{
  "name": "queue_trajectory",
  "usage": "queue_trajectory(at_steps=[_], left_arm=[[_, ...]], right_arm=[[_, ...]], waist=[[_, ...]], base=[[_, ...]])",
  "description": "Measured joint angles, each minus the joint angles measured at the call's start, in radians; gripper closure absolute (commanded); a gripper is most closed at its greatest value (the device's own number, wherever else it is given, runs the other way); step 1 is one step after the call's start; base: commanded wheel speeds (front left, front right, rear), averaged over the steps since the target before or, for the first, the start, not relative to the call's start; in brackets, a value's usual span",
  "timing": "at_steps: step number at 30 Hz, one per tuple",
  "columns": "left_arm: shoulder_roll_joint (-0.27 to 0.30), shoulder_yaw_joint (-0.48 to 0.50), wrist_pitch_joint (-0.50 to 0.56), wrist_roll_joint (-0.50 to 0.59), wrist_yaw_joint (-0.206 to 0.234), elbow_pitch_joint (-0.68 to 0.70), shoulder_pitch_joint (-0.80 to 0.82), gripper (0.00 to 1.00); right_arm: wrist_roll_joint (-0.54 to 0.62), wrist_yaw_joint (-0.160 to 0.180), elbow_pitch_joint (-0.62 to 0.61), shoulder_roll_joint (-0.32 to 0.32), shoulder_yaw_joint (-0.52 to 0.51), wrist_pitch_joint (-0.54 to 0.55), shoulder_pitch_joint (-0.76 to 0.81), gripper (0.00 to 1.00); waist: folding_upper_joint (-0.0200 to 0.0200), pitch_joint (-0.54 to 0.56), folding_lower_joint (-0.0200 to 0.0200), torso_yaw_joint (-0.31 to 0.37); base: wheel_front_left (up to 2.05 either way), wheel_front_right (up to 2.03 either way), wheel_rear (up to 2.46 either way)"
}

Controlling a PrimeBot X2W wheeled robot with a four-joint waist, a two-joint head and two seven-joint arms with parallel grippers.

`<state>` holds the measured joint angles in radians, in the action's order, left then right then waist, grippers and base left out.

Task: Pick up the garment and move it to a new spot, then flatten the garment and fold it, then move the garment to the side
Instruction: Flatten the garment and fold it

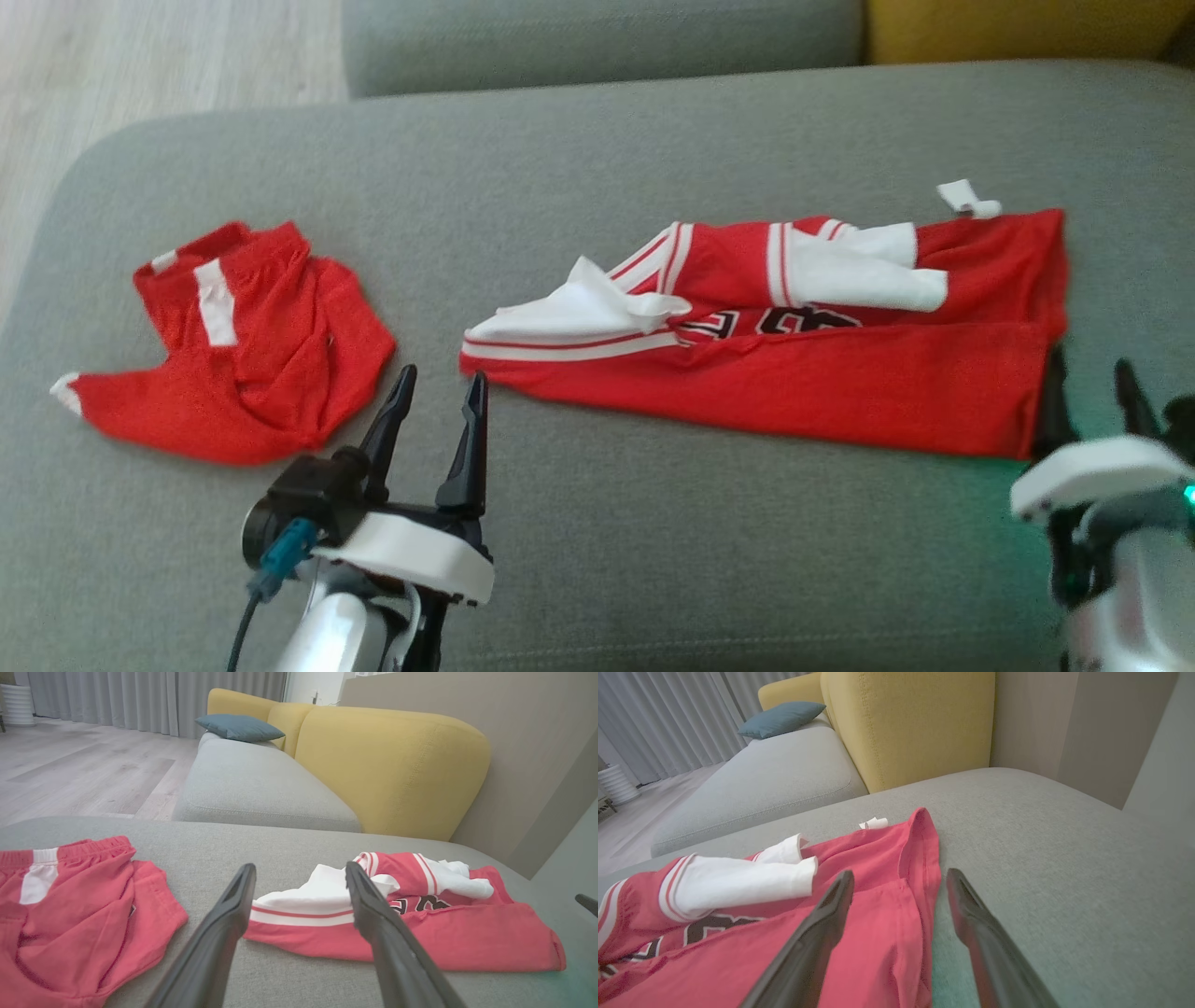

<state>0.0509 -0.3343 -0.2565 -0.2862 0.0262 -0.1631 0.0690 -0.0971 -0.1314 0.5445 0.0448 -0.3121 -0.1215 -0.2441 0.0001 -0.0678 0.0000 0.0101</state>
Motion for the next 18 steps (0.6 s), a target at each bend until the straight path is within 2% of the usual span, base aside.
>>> queue_trajectory(at_steps=[7,18], left_arm=[[-0.001,-0.008,0.0,0.006,-0.005,-0.005,0.039,0.0],[-0.002,-0.009,0.0,0.021,-0.009,-0.01,0.063,0.0]], right_arm=[[0.103,0.0,0.139,0.0,-0.144,0.04,-0.155,0.0],[0.182,0.0,0.299,0.0,-0.23,0.019,-0.265,0.0]], waist=[[0.0,-0.057,0.0,-0.041],[0.0,-0.115,0.0,-0.065]], base=[[0.0,0.0,0.0],[0.0,0.0,0.0]])
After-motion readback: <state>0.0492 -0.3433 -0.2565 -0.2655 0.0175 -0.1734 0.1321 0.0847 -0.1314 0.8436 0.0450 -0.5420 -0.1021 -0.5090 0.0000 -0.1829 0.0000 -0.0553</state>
